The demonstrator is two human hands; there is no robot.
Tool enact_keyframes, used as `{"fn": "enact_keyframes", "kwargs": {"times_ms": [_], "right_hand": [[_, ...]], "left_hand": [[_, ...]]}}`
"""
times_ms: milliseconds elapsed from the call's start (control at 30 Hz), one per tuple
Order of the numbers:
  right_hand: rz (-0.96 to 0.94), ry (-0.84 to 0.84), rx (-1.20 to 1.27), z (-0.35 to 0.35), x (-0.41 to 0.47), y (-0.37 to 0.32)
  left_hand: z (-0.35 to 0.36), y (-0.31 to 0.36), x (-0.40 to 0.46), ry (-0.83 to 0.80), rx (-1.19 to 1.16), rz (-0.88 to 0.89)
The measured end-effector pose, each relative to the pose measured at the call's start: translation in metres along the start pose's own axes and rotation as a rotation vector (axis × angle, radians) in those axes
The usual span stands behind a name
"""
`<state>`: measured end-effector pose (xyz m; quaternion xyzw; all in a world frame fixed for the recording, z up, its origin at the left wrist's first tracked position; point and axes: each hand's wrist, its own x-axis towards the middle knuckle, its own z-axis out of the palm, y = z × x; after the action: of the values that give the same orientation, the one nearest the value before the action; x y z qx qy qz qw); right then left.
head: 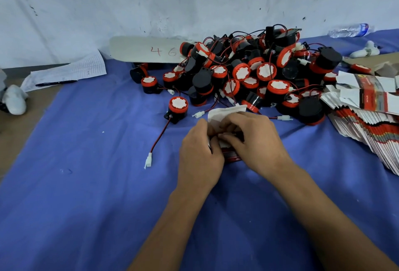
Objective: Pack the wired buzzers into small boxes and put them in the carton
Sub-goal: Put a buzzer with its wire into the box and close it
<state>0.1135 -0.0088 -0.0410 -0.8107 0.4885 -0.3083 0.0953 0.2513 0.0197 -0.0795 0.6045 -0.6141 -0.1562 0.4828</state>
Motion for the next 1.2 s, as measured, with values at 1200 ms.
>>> {"fn": "enact_keyframes", "kwargs": {"times_ms": [1200], "right_hand": [[0.1, -0.092, -0.423, 0.002, -0.001, 0.013]], "left_hand": [[0.002, -0.008, 0.005, -0.037, -0.036, 0.101]]}}
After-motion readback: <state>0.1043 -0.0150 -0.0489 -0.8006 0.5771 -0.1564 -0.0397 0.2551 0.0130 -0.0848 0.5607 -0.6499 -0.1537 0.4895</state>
